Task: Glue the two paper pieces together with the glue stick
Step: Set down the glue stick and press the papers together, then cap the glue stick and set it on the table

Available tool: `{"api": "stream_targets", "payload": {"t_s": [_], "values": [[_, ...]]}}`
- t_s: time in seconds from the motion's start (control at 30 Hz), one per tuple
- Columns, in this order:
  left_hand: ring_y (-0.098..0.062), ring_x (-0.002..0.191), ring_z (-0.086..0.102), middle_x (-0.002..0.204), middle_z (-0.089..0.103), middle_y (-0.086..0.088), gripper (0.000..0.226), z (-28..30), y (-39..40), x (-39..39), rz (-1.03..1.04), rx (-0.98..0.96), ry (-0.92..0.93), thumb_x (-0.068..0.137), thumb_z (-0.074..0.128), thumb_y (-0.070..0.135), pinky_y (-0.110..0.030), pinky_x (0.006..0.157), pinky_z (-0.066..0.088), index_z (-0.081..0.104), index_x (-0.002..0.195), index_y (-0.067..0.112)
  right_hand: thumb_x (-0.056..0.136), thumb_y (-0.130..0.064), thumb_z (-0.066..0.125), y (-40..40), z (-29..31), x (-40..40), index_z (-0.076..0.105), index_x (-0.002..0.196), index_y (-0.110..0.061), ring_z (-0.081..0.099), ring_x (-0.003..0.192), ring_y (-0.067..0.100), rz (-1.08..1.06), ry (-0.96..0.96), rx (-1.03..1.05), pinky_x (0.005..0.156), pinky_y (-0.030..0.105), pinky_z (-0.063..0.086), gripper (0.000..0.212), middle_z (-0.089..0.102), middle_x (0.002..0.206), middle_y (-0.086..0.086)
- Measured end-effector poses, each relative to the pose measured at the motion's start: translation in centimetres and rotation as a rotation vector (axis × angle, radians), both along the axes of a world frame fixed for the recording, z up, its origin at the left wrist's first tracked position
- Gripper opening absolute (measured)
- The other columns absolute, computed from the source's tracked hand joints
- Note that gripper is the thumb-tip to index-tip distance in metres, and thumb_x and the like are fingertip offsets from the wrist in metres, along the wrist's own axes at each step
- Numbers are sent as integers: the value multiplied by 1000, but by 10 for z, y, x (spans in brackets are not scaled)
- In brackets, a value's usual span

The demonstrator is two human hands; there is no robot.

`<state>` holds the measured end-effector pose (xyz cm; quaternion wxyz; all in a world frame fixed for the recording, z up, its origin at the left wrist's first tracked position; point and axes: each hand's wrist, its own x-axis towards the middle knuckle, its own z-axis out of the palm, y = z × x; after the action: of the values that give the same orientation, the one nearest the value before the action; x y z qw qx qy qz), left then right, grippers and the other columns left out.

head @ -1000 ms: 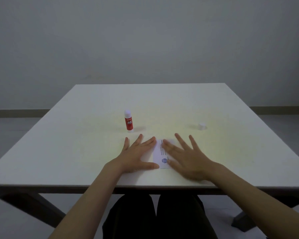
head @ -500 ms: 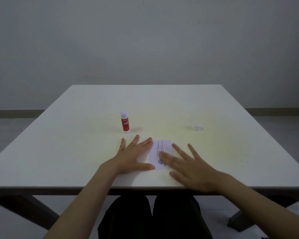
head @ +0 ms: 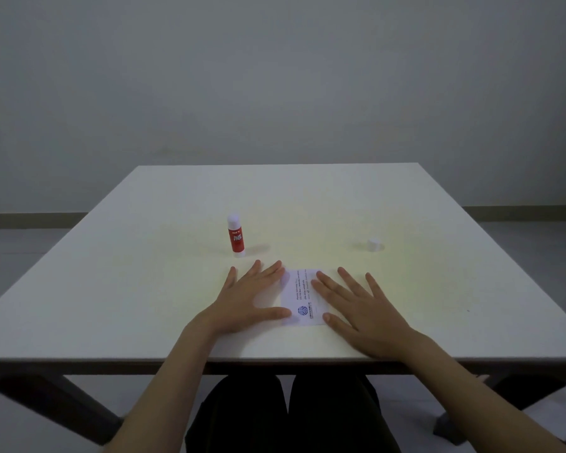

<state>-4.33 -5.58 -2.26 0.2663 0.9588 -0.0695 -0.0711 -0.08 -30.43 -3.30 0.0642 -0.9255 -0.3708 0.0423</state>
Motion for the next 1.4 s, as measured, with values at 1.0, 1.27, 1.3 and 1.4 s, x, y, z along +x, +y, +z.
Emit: {"api": "stream_targets", "payload": {"t_s": [1.0, 1.27, 1.3, 1.4], "values": [[-20, 103, 69, 104, 75, -3, 26, 73, -67, -21, 212, -1231, -288, 81, 59, 31, -22, 87, 54, 68, 100, 16, 81, -63, 41, 45, 65, -31, 69, 74, -4, 30, 27, 12, -343, 1496, 1338, 34, 19, 28, 65, 44, 37, 4], [-18, 84, 74, 87, 78, -1, 10, 80, -95, -34, 422, -1408, -406, 72, 69, 25, -16, 67, 55, 76, 79, 23, 82, -30, 66, 47, 53, -53, 59, 83, -17, 54, 57, 3, -236, 47, 1284, 54, 10, 43, 15, 58, 62, -19], [-15, 82, 74, 85, 78, 1, 9, 80, -99, -35, 455, -1384, -435, 73, 70, 24, -15, 67, 55, 75, 81, 22, 79, -25, 70, 46, 48, -54, 58, 88, -18, 55, 65, -2, -252, -128, 1225, 56, 7, 43, 16, 57, 72, -23], [-7, 82, 73, 82, 77, 10, 12, 80, -107, -40, 467, -1287, -512, 77, 72, 17, -10, 66, 53, 73, 80, 28, 82, -21, 68, 40, 47, -54, 61, 93, -12, 58, 59, -1, -298, -14, 1245, 52, 11, 43, 16, 62, 71, -18]]}}
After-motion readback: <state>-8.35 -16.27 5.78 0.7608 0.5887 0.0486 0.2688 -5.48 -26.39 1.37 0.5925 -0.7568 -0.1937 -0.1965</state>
